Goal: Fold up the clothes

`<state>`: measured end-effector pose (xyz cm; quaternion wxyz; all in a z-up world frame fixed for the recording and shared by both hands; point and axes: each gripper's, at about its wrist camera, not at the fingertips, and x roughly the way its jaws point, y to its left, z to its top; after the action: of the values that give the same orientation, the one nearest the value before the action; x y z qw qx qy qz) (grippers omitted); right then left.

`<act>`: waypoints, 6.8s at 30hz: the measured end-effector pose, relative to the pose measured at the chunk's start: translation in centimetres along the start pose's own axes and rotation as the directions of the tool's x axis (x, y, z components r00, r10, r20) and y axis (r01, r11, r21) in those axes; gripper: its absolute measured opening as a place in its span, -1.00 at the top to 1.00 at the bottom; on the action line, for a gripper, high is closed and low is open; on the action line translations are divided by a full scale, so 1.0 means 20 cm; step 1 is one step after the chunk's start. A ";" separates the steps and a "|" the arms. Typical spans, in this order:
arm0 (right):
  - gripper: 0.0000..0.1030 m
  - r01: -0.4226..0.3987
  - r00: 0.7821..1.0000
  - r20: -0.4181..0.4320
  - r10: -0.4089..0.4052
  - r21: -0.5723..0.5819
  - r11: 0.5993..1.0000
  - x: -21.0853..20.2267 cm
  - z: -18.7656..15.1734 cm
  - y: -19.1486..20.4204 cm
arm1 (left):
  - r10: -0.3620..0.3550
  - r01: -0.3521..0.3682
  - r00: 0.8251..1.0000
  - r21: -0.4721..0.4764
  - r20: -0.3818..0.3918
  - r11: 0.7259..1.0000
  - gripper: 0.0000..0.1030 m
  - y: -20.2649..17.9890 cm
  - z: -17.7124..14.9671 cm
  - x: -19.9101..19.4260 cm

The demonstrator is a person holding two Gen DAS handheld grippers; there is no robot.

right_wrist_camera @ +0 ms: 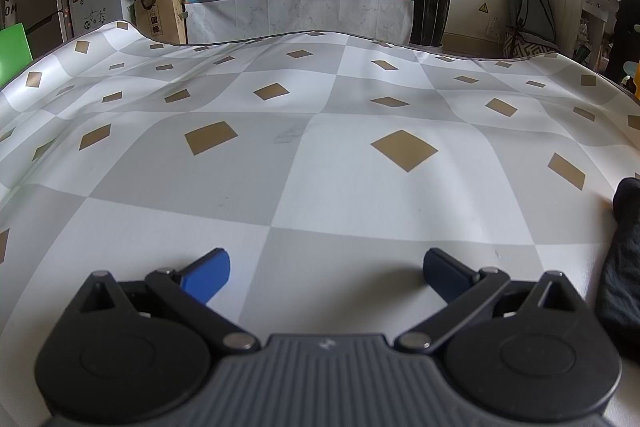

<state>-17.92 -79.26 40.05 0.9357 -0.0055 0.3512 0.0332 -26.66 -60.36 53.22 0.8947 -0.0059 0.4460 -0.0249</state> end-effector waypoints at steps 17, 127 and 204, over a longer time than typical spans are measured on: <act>-1.00 0.000 1.000 0.000 0.000 0.000 1.000 0.00 0.00 0.00 | 0.001 0.000 0.999 0.026 -0.039 1.000 -1.00 0.01 -0.09 -0.04; -1.00 0.000 1.000 -0.001 0.000 0.001 1.000 0.00 0.00 0.00 | -0.055 0.050 0.987 -0.034 -0.152 0.998 -1.00 0.00 -0.23 -0.09; -1.00 0.001 1.000 -0.002 -0.001 0.001 1.000 0.00 0.00 0.00 | -0.011 0.001 0.946 -0.030 -0.325 1.000 -1.00 -0.10 -0.39 0.18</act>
<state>-17.92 -79.35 40.05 0.9354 -0.0050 0.3519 0.0326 -30.84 -62.35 45.77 0.8087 -0.0163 0.5875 -0.0217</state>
